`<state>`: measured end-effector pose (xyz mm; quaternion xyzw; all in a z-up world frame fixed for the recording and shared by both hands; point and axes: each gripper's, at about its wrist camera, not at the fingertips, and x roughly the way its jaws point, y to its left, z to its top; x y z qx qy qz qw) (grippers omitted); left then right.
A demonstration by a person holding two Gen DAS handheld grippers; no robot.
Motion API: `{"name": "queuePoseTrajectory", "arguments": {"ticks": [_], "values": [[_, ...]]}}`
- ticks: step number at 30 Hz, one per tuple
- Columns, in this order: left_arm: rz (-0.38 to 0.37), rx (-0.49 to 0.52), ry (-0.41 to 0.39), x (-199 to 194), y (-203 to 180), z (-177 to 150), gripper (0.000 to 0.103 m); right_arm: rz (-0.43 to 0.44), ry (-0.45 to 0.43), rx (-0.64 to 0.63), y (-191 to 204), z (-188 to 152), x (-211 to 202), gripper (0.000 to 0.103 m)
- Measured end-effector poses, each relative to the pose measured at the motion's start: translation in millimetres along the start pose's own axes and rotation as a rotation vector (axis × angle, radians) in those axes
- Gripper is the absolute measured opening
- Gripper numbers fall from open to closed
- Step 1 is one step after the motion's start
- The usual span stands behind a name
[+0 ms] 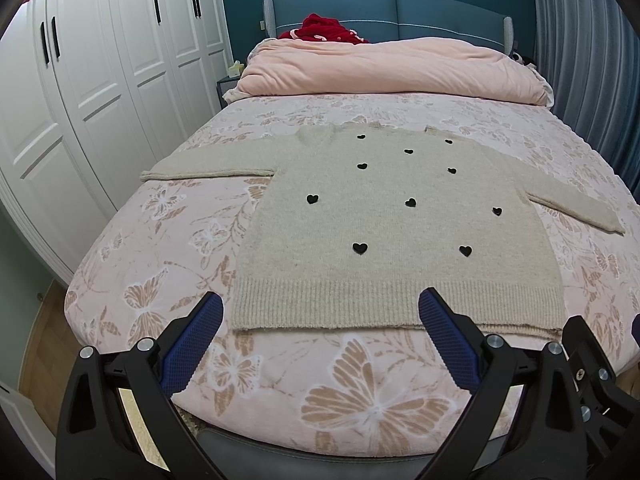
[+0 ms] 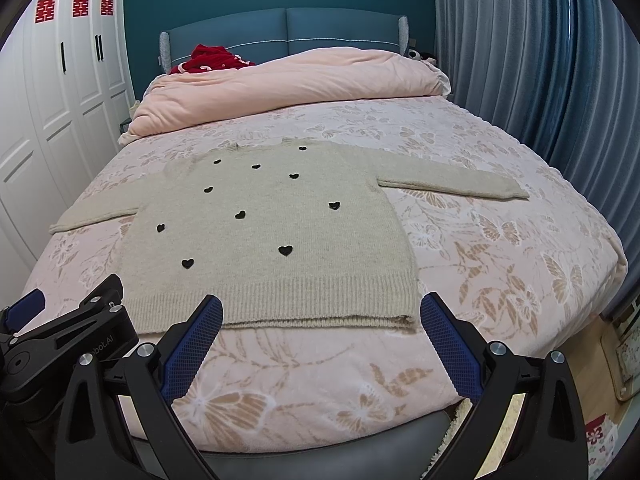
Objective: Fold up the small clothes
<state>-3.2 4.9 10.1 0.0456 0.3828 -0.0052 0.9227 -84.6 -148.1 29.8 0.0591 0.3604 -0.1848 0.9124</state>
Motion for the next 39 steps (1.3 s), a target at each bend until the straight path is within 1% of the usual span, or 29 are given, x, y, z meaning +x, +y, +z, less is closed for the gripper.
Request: {"name": "queuePoseTrajectory", "arguments": {"ticks": [4, 8, 28, 30, 32, 34, 35, 37, 39], "values": [[0.0, 0.001, -0.001, 0.1, 0.2, 0.0, 0.096, 0.002, 0.002, 0.001, 0.0, 0.6, 0.4, 0.098], [0.001, 0.002, 0.002, 0.0, 0.6, -0.1, 0.095, 0.0, 0.008, 0.008, -3.1, -6.7, 1.3, 0.098], [0.007, 0.003, 0.004, 4.3, -1.2, -3.0, 0.095, -0.002, 0.015, 0.01, -3.5, -7.7, 3.0, 0.098], [0.007, 0.003, 0.01, 6.0, -2.1, -4.2, 0.095, 0.005, 0.022, 0.014, -3.8, -9.2, 5.0, 0.098], [-0.004, 0.001, 0.029, 12.2, -2.8, -6.6, 0.097, 0.036, 0.048, 0.029, -6.4, -10.1, 13.2, 0.098], [-0.026, -0.011, 0.065, 21.5, -3.3, -8.9, 0.098, 0.117, 0.091, 0.056, -15.2, -12.2, 27.7, 0.098], [-0.035, -0.024, 0.082, 27.5, -1.1, -8.8, 0.098, 0.141, 0.102, 0.077, -23.4, -11.8, 35.4, 0.098], [-0.042, -0.052, 0.115, 39.4, 6.1, -7.8, 0.098, 0.131, 0.097, 0.125, -48.6, -6.0, 51.9, 0.098], [-0.043, -0.076, 0.144, 51.8, 14.5, -4.4, 0.098, 0.122, 0.104, 0.194, -86.9, 7.7, 77.2, 0.098]]}}
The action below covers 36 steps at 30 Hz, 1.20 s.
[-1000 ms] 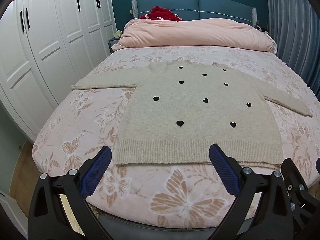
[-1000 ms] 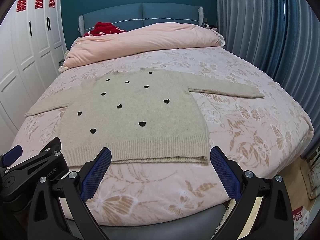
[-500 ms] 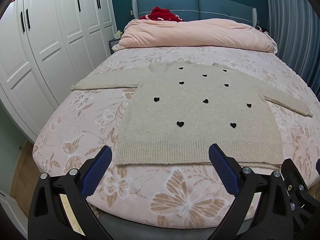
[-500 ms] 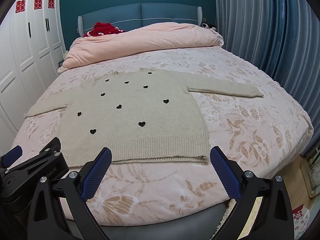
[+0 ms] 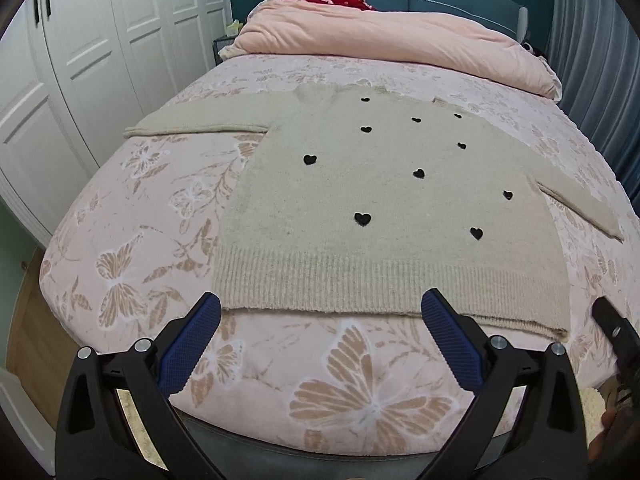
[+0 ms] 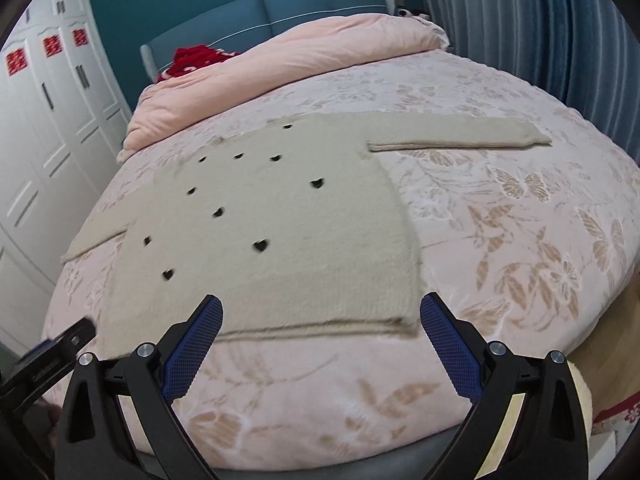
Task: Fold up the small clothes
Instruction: 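Grasp the sleeve cuff with the right tool and lift it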
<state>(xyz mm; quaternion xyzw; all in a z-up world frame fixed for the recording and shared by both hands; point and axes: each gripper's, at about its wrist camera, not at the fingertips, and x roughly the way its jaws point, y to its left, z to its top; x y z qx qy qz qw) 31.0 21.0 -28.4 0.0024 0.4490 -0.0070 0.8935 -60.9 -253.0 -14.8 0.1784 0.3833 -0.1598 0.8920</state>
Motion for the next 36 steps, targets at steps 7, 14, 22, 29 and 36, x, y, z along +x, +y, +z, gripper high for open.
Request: {"name": "queuePoseTrajectory", "arguments": {"ticks": [7, 14, 22, 29, 36], "values": [[0.021, -0.036, -0.035, 28.6, 10.5, 22.0, 0.098, -0.011, -0.036, 0.376, -175.6, 118.9, 100.8, 0.098], [-0.08, -0.165, 0.02, 67.6, 10.6, 36.2, 0.098, -0.076, -0.095, 0.777, -315.9, 185.6, 185.3, 0.098], [-0.141, -0.069, 0.066, 99.3, -9.1, 41.6, 0.098, -0.065, -0.102, 0.897, -348.3, 218.8, 233.5, 0.013], [-0.191, -0.081, 0.025, 102.2, -1.3, 53.7, 0.098, 0.386, -0.237, 0.421, -158.8, 314.6, 198.4, 0.011], [-0.286, -0.178, 0.001, 103.2, 12.9, 84.4, 0.098, 0.73, 0.05, -0.063, 111.5, 259.7, 237.3, 0.031]]}}
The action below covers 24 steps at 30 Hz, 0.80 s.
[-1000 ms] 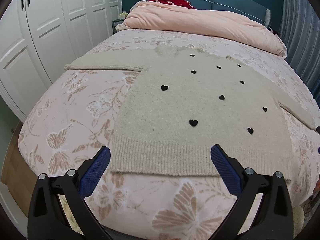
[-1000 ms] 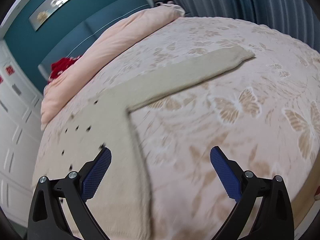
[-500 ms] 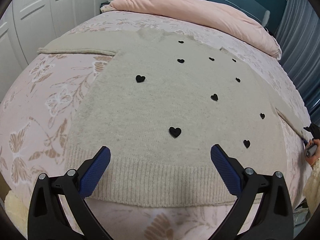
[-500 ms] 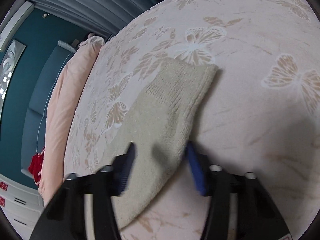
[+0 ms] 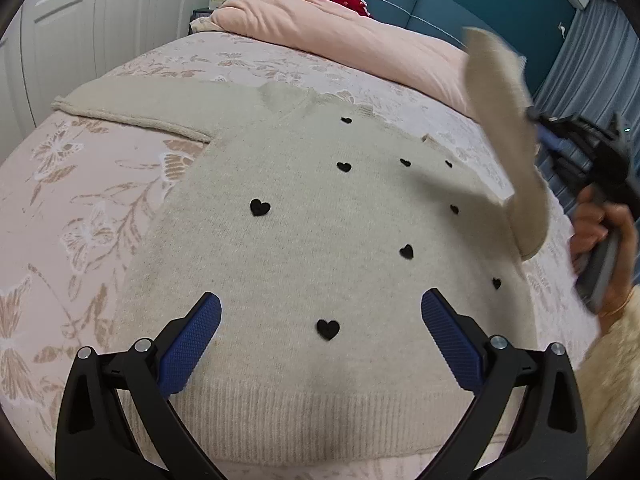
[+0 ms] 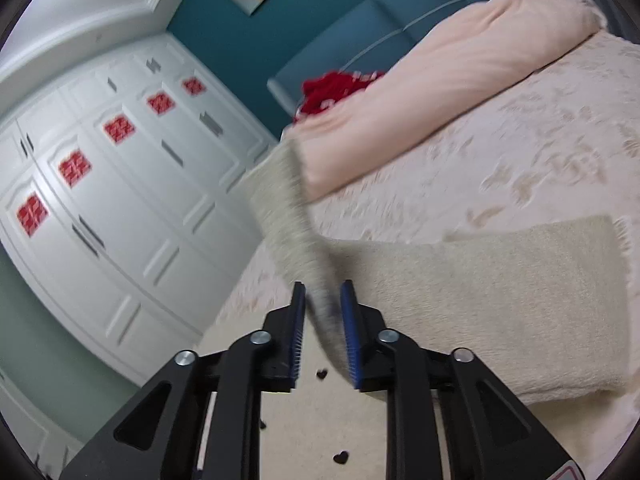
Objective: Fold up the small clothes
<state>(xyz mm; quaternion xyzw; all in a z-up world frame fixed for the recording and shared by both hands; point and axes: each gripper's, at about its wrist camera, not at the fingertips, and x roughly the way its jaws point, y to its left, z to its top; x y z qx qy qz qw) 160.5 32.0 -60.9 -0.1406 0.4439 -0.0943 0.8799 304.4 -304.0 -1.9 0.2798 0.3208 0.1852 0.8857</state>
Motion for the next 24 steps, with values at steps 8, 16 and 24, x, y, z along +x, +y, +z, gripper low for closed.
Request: {"name": "queuePoseTrajectory", "arguments": {"ticks": [8, 16, 24], "values": [[-0.156, -0.114, 0.023, 47.7, 17.3, 71.5, 0.098, -0.161, 0.028, 0.141, -32.5, -93.3, 0.8, 0.05], [-0.16, -0.288, 0.176, 176.2, 25.1, 126.2, 0.056, -0.304, -0.063, 0.392, -124.5, -111.6, -67.2, 0.058], [-0.162, -0.278, 0.103, 186.9, 11.5, 148.1, 0.011, -0.251, -0.19, 0.435, -143.0, -70.8, -55.4, 0.007]]}}
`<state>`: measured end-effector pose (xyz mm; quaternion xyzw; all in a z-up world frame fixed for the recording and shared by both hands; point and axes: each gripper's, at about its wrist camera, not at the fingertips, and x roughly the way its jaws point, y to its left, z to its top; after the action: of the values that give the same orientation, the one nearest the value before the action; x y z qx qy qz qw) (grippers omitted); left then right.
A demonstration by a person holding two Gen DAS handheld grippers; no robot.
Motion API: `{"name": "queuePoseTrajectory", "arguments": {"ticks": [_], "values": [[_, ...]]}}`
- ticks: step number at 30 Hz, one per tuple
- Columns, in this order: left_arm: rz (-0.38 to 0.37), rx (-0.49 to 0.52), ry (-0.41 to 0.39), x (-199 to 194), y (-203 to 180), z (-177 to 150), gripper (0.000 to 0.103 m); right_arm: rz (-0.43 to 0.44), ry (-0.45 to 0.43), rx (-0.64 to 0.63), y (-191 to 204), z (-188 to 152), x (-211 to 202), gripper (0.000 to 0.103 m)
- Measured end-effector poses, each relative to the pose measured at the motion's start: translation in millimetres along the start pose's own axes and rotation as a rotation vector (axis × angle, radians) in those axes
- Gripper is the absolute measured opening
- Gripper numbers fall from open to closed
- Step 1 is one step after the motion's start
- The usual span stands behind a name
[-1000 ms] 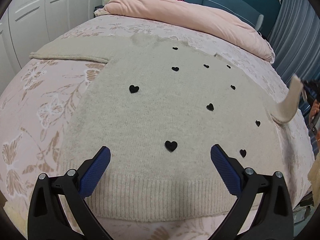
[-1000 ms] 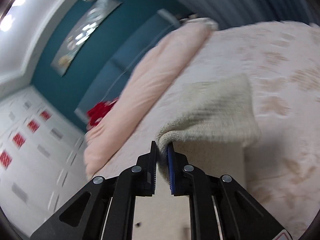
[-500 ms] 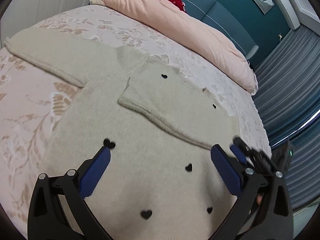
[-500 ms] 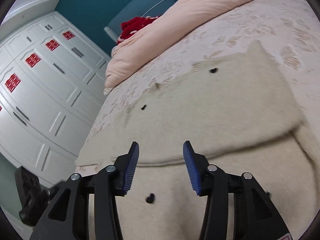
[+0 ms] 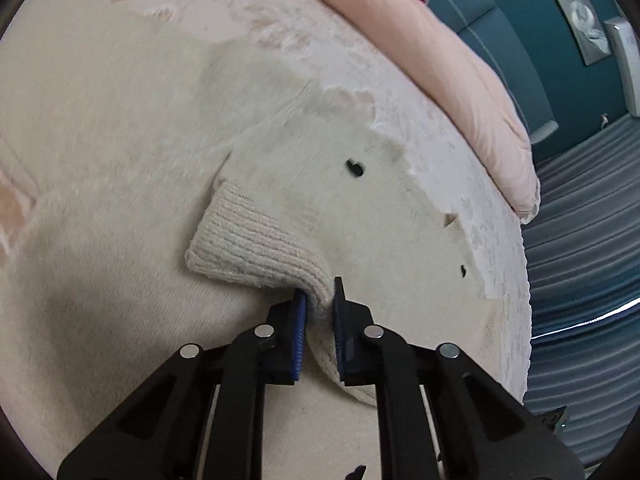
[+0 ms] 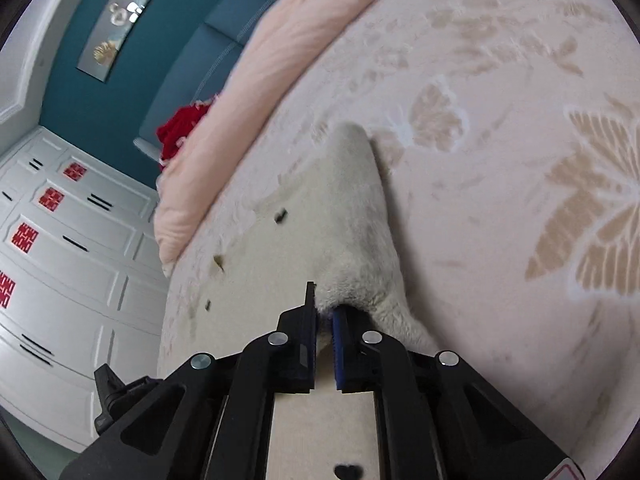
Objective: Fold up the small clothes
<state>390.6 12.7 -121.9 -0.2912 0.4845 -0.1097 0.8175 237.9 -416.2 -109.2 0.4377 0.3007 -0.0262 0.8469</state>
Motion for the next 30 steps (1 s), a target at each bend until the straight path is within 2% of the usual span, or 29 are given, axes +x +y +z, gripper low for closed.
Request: {"name": "queuePoseTrajectory", "arguments": {"ticks": [2, 3, 4, 6, 7, 8, 10, 13, 14, 16, 17, 18, 19, 21, 22, 23, 25, 26, 28, 30], "values": [[-0.047, 0.071, -0.086, -15.4, -14.7, 7.5, 0.011, 0.087, -0.094, -0.009, 9.5, 5.4, -22.1, 0.007], [-0.04, 0.112, -0.104, -17.4, -20.4, 7.5, 0.011, 0.082, -0.127, -0.034, 9.6, 4.0, -27.7, 0.006], [-0.021, 0.151, -0.097, -11.5, -23.7, 5.8, 0.011, 0.032, -0.116, -0.056, 4.6, 1.3, -23.0, 0.006], [0.065, 0.176, -0.035, 13.4, -16.6, -2.6, 0.011, -0.136, 0.049, -0.043, -24.9, -9.3, 12.1, 0.006], [0.1, 0.161, -0.001, 24.6, -5.8, -7.6, 0.011, -0.156, 0.1, -0.024, -37.9, -15.7, 21.1, 0.004], [0.113, 0.135, 0.019, 31.3, 4.8, -13.7, 0.011, -0.131, 0.064, -0.027, -37.8, -17.8, 12.9, 0.006], [0.067, 0.111, -0.022, 25.0, 15.7, -21.5, 0.013, -0.141, 0.027, -0.057, -24.3, -16.3, -7.4, 0.009], [0.055, 0.113, -0.032, 22.7, 19.1, -25.0, 0.014, -0.115, -0.076, -0.129, -0.1, -17.3, -39.0, 0.016], [0.056, 0.114, -0.036, 23.2, 19.3, -25.4, 0.014, -0.118, -0.085, -0.16, 7.3, -16.0, -40.4, 0.015], [0.063, 0.118, -0.045, 22.3, 18.8, -27.0, 0.014, -0.162, -0.028, -0.218, 11.8, -10.1, -22.5, 0.016], [0.063, 0.118, -0.047, 21.9, 18.3, -27.6, 0.015, -0.212, 0.023, -0.238, 8.7, -8.1, -4.5, 0.015], [0.057, 0.109, -0.044, 20.9, 19.2, -27.7, 0.015, -0.295, 0.102, -0.259, 1.0, -9.9, 18.3, 0.009], [0.04, 0.083, -0.037, 16.3, 22.3, -27.2, 0.017, -0.356, 0.152, -0.273, -7.1, -15.2, 32.6, 0.0], [-0.004, 0.033, -0.04, -3.1, 32.6, -24.2, 0.021, -0.35, 0.095, -0.278, 5.4, -22.9, 18.9, 0.01], [-0.01, 0.019, -0.061, -17.8, 41.0, -21.0, 0.028, -0.327, 0.088, -0.293, 17.1, -28.6, 9.0, 0.016], [-0.005, 0.011, -0.087, -32.8, 52.2, -16.6, 0.04, -0.301, 0.074, -0.318, 29.1, -38.1, -2.5, 0.016], [0.064, -0.008, -0.145, -62.5, 83.7, -3.9, 0.054, -0.26, 0.083, -0.39, 49.6, -68.5, -21.1, 0.018], [0.125, -0.023, -0.166, -75.7, 103.2, 4.9, 0.06, -0.257, 0.094, -0.429, 57.3, -87.3, -28.1, 0.023], [0.24, -0.059, -0.194, -97.6, 145.4, 25.8, 0.061, -0.252, 0.126, -0.488, 66.3, -126.5, -37.1, 0.034], [0.339, -0.124, -0.224, -119.1, 188.3, 50.3, 0.063, -0.253, 0.15, -0.536, 70.9, -162.4, -42.4, 0.036]]}}
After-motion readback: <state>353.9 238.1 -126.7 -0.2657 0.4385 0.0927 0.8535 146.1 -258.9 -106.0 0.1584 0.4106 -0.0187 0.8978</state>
